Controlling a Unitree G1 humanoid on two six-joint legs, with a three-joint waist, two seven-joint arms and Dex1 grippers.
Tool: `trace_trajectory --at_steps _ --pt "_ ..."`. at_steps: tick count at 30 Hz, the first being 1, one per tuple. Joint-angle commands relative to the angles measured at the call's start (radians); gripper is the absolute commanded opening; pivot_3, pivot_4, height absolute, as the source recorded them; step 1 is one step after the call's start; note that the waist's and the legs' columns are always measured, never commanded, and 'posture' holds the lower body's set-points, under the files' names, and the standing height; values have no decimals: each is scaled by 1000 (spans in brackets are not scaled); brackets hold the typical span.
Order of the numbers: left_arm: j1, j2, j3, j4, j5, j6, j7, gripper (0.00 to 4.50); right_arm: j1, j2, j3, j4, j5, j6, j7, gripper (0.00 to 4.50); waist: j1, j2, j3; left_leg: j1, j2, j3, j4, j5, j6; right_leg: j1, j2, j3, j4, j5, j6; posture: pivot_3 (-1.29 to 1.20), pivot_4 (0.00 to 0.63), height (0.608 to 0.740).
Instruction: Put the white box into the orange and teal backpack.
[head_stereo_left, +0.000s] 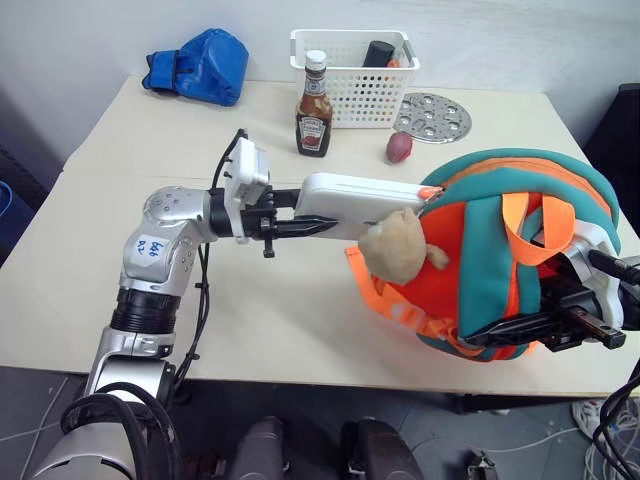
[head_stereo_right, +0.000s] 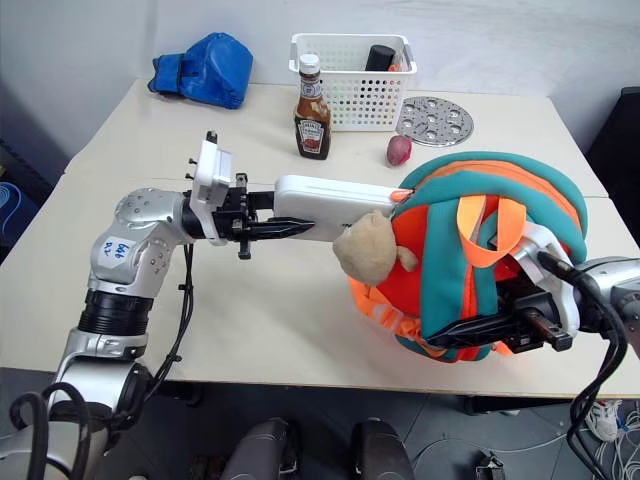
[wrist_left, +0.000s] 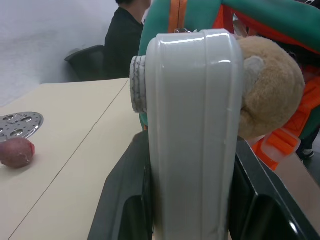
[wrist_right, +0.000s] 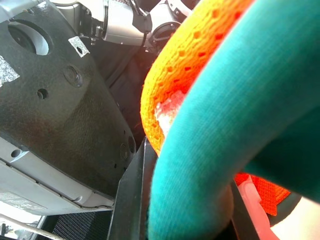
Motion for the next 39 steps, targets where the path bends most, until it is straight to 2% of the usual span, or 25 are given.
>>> trace_trajectory --at_steps 1,5,14,19,27,29,30,32,37,38,39 --pt "-11 -3 -31 5 9 12 -21 1341 -17 13 -21 -10 20 14 52 10 3 0 0 0 0 0 0 0 0 0 0 0 0 0 0 0 150 740" --pt "-64 -74 -109 70 55 -10 -27 1341 -33 34 -12 -17 16 14 45 10 9 0 0 -1 -1 -2 1 0 0 2 0 -2 -1 0 0 0 150 740" --pt "-167 -205 -150 235 91 -37 -43 1341 -12 51 -17 -56 0 -3 43 10 10 0 0 -1 -1 -3 0 0 0 1 0 -3 -2 0 0 0 150 740" --pt "-236 -287 -221 391 171 -93 -69 1341 -9 70 -21 -79 -1 -12 22 10 8 0 0 -1 -1 -3 1 0 0 2 0 -4 -1 0 0 0 150 740" --pt "-310 -393 -236 551 245 -149 -41 1341 -31 122 -18 -84 -11 -12 -30 10 6 0 0 -1 -1 -4 1 0 1 3 0 -5 -2 0 0 0 150 740" --pt "-314 -388 -222 551 239 -138 -52 2066 -43 134 -17 -72 -19 -9 -43 0 3 0 0 -1 -1 -4 1 0 1 2 0 -5 -2 0 0 0 150 740" --pt "-315 -386 -217 549 236 -133 -57 2248 -46 138 -17 -68 -22 -8 -47 0 2 0 0 -1 -1 -4 1 0 0 2 0 -5 -2 0 0 0 150 740" --pt "-300 -344 -196 478 203 -78 -93 2963 -59 147 -18 -46 -33 -9 -58 0 2 0 0 -1 0 -4 1 0 0 2 0 -5 -1 0 0 0 150 740" --pt "-273 -285 -173 365 164 6 -124 4293 -76 172 -18 -14 -57 -14 -76 0 1 0 0 -1 0 -4 -1 1 -2 1 0 -6 -1 0 0 0 150 740" --pt "-267 -276 -178 349 173 3 -122 4490 -79 180 -14 -10 -65 -18 -81 0 2 0 0 -1 0 -4 -1 2 -3 1 0 -6 -1 0 0 0 150 740" --pt "-260 -267 -185 332 185 -5 -119 4490 -82 187 -11 -8 -70 -20 -84 0 2 0 0 -1 0 -4 -1 2 -3 1 0 -6 -1 0 0 0 150 740"
